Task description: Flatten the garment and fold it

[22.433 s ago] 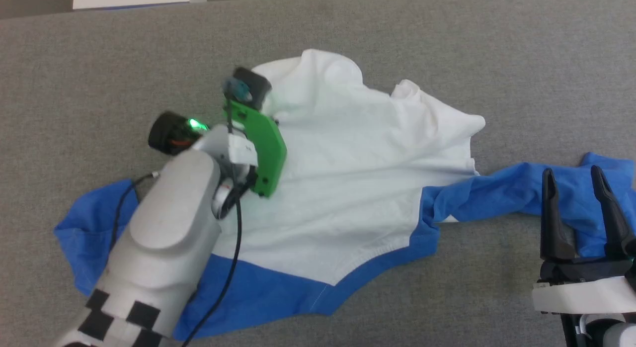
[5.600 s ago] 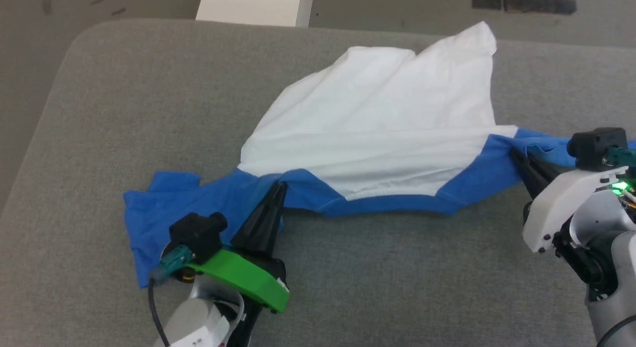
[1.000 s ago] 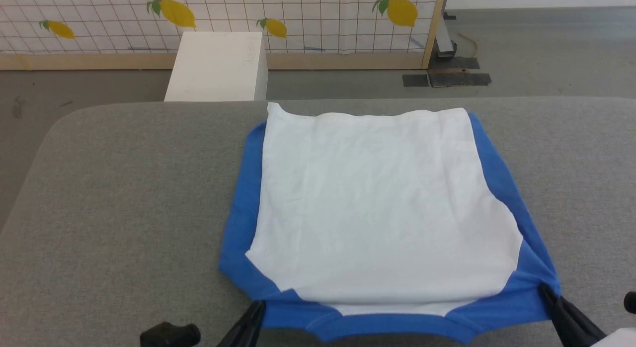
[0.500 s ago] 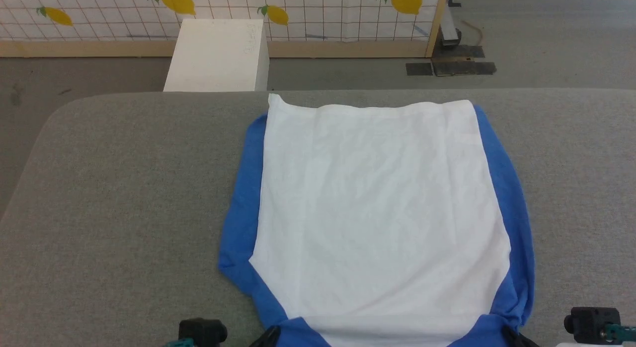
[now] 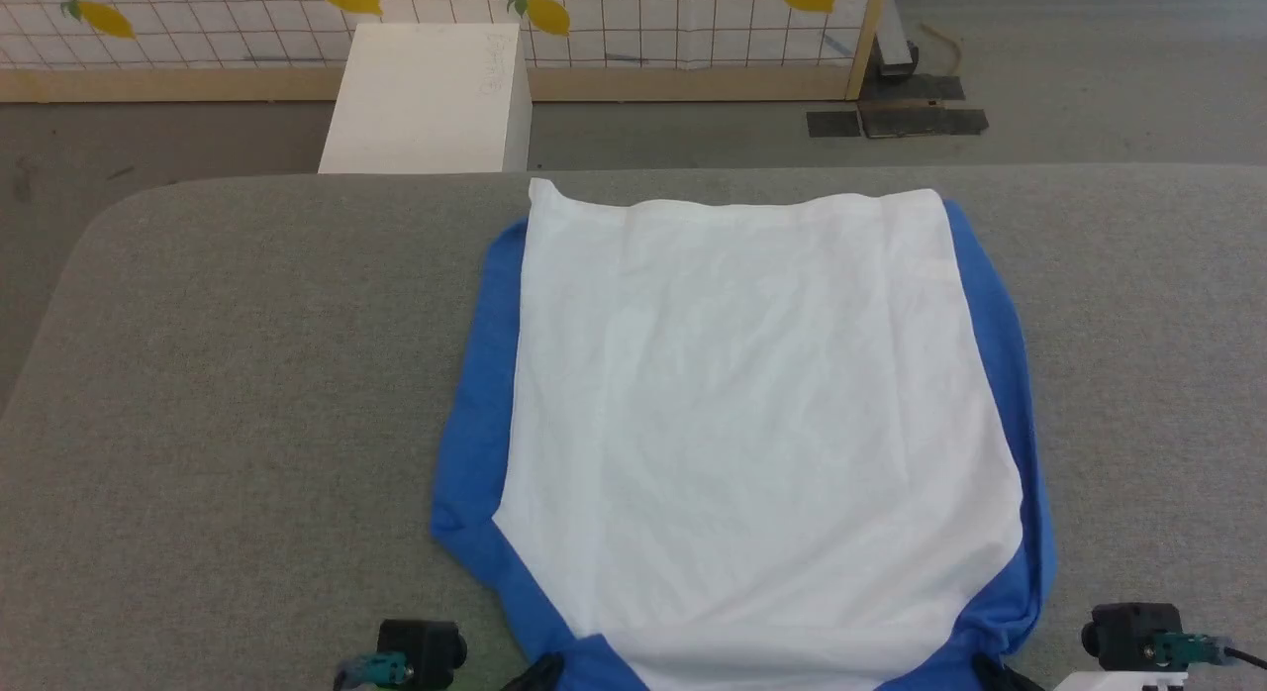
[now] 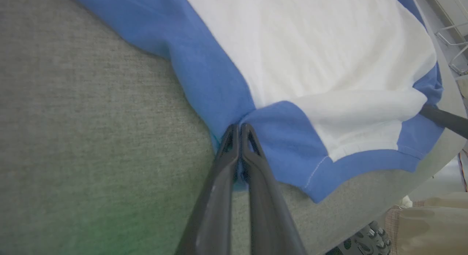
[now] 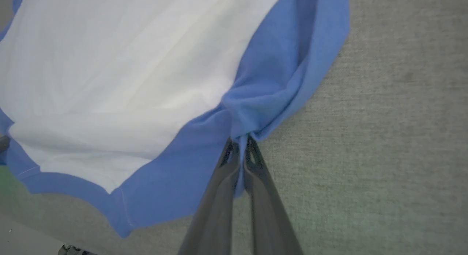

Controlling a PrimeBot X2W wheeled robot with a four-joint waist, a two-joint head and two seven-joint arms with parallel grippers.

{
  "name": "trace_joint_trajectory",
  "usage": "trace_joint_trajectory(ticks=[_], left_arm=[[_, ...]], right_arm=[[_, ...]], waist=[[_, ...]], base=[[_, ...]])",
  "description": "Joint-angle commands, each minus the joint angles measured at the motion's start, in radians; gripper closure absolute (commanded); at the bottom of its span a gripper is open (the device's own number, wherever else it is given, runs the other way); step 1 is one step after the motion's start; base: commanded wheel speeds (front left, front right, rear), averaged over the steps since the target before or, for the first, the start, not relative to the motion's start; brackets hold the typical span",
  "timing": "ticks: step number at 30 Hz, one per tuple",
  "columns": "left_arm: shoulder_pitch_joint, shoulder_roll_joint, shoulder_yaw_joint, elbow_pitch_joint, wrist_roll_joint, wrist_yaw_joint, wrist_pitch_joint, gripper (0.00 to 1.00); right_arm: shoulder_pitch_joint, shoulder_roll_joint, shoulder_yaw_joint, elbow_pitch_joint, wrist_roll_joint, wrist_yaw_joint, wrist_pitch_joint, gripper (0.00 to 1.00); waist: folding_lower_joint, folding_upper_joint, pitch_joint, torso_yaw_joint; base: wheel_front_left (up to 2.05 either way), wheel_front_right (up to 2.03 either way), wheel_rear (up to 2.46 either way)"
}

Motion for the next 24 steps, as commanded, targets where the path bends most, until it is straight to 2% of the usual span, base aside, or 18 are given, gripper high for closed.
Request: trace_joint_trajectory(ticks=[1, 3, 4, 5, 6, 9, 13, 17, 20, 24], left_arm=[[-0.01, -0.004, -0.003, 0.014, -0.014, 0.004, 0.002, 1.0], [-0.009, -0.007, -0.005, 0.019, -0.016, 0.006, 0.004, 1.0], [-0.008, -0.009, -0.006, 0.022, -0.017, 0.01, 0.005, 1.0], [-0.006, -0.012, -0.005, 0.02, -0.018, 0.015, 0.004, 0.65], [-0.004, -0.018, 0.001, 0.012, -0.022, 0.021, -0.005, 0.0], [0.015, -0.03, 0.023, -0.039, -0.056, 0.026, -0.017, 0.0], [0.067, -0.019, 0.061, -0.178, -0.111, 0.037, -0.016, 0.0], [0.101, -0.002, 0.147, -0.321, -0.098, 0.086, -0.099, 0.0], [0.11, -0.018, 0.208, -0.378, -0.04, 0.14, -0.21, 0.0], [0.102, -0.042, 0.223, -0.358, 0.051, 0.167, -0.329, 0.0]], right_arm=[[-0.016, -0.002, 0.007, 0.011, 0.008, -0.001, -0.005, 0.9], [-0.016, -0.003, 0.012, 0.022, 0.012, -0.001, -0.006, 0.6], [-0.017, -0.003, 0.013, 0.024, 0.013, -0.001, -0.007, 0.35], [-0.016, -0.002, 0.012, 0.023, 0.015, -0.001, -0.007, 0.0], [-0.014, 0.0, 0.011, 0.017, 0.021, -0.001, -0.003, 0.0], [-0.002, -0.002, 0.003, -0.028, 0.049, -0.001, 0.022, 0.0], [0.042, -0.006, -0.046, -0.169, 0.112, -0.001, 0.092, 0.0], [0.068, 0.004, -0.158, -0.331, 0.117, -0.001, 0.104, 0.0], [0.046, 0.035, -0.231, -0.42, 0.068, -0.001, 0.042, 0.0], [-0.01, 0.064, -0.242, -0.445, -0.027, -0.001, -0.135, 0.0]], waist=[[0.0001, 0.0, -0.004, -0.001], [0.0001, 0.0, -0.006, -0.001], [0.0001, 0.0, -0.008, -0.002], [0.0001, 0.0, -0.009, -0.002], [0.0001, 0.0, -0.011, -0.002], [0.0001, 0.0, -0.016, -0.003], [0.0001, 0.0, -0.022, -0.002], [0.0001, 0.0, -0.023, 0.001], [0.0001, 0.0, -0.025, 0.004], [0.0001, 0.0, -0.022, 0.005]], base=[[0.0, 0.0, 0.0], [0.0, 0.0, 0.0], [0.0, 0.0, 0.0], [0.0, 0.0, 0.0], [0.0, 0.0, 0.0], [0.0, 0.0, 0.0], [0.0, 0.0, 0.0], [0.0, 0.0, 0.0], [0.0, 0.0, 0.0], [0.0, 0.0, 0.0]])
